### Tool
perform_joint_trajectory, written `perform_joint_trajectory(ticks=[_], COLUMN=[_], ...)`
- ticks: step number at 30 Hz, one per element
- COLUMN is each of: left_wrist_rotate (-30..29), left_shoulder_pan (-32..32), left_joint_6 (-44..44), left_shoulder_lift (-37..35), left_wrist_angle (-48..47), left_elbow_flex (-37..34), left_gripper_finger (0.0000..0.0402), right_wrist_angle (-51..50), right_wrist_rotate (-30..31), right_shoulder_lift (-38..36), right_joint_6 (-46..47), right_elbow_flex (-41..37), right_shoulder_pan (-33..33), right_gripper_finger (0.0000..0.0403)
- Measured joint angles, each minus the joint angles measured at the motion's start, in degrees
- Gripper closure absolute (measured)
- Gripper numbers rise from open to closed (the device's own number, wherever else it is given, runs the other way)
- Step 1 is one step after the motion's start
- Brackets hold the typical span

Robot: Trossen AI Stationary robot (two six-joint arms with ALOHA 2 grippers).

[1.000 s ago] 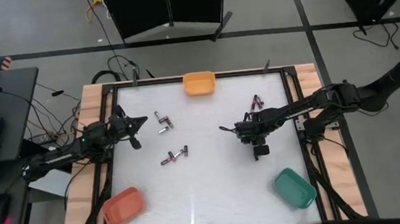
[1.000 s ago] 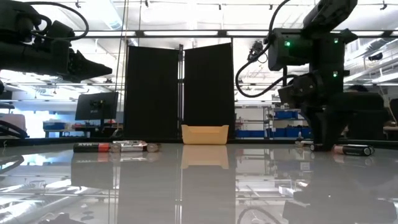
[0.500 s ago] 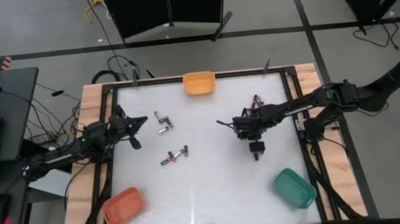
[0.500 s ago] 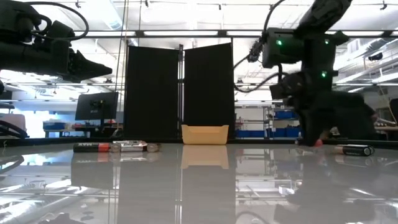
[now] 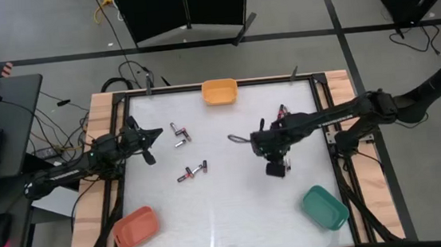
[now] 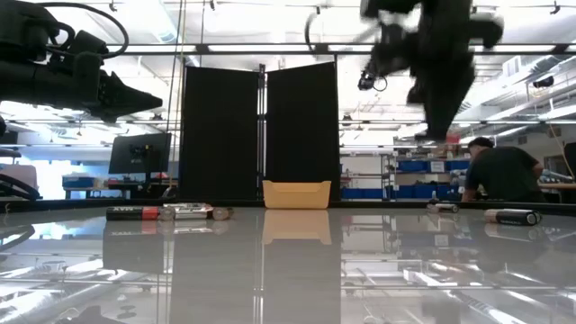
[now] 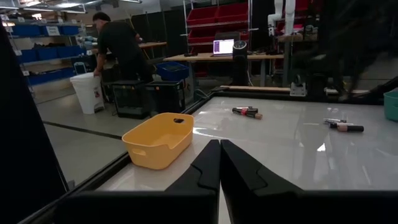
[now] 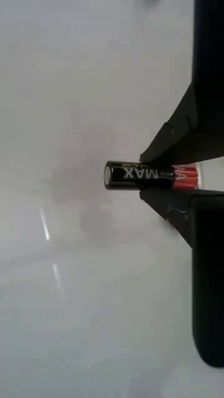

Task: Sort batteries
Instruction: Put the black-red battery into the green bin

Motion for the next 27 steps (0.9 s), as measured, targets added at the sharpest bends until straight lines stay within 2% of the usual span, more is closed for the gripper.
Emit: perform_joint_trajectory(ticks=[6,10,12,18,22,27], left_wrist_rotate=[0.0,0.0,0.0,0.0,0.1,3.4], left_shoulder_pan=[0.0,0.0,0.0,0.0,0.0,0.0], left_joint_6=[-0.6,-1.8,-2.3,-2.3,-2.3,-1.7], left_shoulder_lift=[0.0,0.0,0.0,0.0,0.0,1.0], left_wrist_angle=[0.0,0.0,0.0,0.1,-0.2,0.6], left_elbow_flex=[0.0,0.0,0.0,0.0,0.0,-0.1], left_gripper_finger=[0.0385,0.0385,0.0385,0.0385,0.0385,0.0385], right_wrist_angle=[-6.0,-8.5,-10.5,-10.5,-9.1,-3.8], right_wrist_rotate=[-4.7,-11.8,-13.5,-15.0,-15.1,-15.5], right_shoulder_lift=[-0.1,0.0,0.0,-0.1,-0.1,-0.1], right_joint_6=[19.8,26.7,30.8,43.7,52.7,59.3], right_elbow_flex=[6.0,6.3,6.3,5.8,2.9,-2.5], right_shoulder_pan=[11.0,17.2,19.5,26.8,31.0,34.0], right_gripper_finger=[0.0345,0.0345,0.0345,0.0345,0.0345,0.0345])
